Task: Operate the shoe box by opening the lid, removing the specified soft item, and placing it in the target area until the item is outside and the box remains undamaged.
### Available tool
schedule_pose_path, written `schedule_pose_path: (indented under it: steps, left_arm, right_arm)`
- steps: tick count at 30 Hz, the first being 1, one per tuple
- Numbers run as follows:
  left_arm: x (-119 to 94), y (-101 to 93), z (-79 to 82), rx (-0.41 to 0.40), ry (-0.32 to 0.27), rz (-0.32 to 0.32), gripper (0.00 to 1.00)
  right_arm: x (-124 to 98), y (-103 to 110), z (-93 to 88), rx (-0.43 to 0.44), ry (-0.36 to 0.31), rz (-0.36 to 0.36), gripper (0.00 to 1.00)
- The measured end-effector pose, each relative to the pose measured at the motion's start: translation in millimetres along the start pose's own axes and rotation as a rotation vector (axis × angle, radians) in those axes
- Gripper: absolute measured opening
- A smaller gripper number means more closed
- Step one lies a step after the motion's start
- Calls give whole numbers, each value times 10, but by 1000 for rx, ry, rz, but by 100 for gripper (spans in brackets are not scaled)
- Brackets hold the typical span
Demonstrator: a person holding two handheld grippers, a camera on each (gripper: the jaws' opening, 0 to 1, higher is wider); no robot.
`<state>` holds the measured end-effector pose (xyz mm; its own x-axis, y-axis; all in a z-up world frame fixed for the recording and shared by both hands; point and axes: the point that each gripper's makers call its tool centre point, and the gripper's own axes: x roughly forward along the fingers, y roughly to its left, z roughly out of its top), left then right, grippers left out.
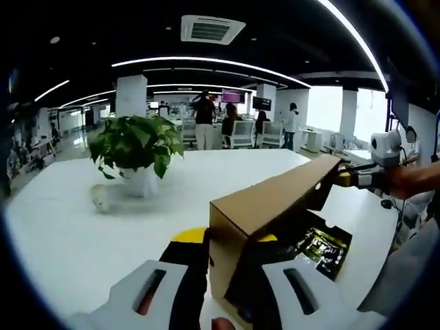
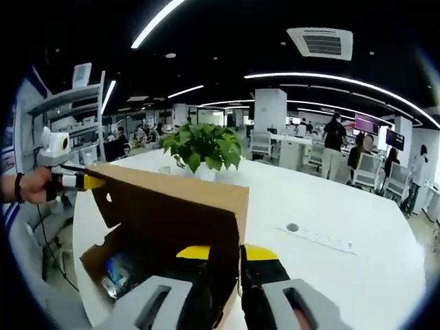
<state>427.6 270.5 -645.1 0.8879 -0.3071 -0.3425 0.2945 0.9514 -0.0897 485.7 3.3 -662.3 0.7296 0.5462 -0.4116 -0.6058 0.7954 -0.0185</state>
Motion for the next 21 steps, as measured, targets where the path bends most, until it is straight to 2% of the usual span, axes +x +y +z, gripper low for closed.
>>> schedule_pose_path:
  steps: [4, 8, 12, 16, 17, 21]
  left_arm:
    - [33, 8, -79, -18, 15, 8, 15]
    - [67, 7, -170, -17, 40, 13, 15]
    - [88, 14, -282, -19, 74, 19, 14]
    - [80, 43, -397, -57, 88, 31, 12]
    - [76, 51, -453, -51, 114, 35, 9]
    - [88, 63, -427, -66, 95, 42, 9]
  right_arm:
    - [50, -100, -54, 0, 10, -44, 0]
    - [128, -80, -104, -22, 27, -35, 0]
    - [189, -102, -120, -7, 34, -37, 0]
    - [236, -128, -104, -11, 40, -33, 0]
    - [248, -128, -106, -13, 44, -29, 0]
    - [287, -137, -107, -20, 55, -26, 0]
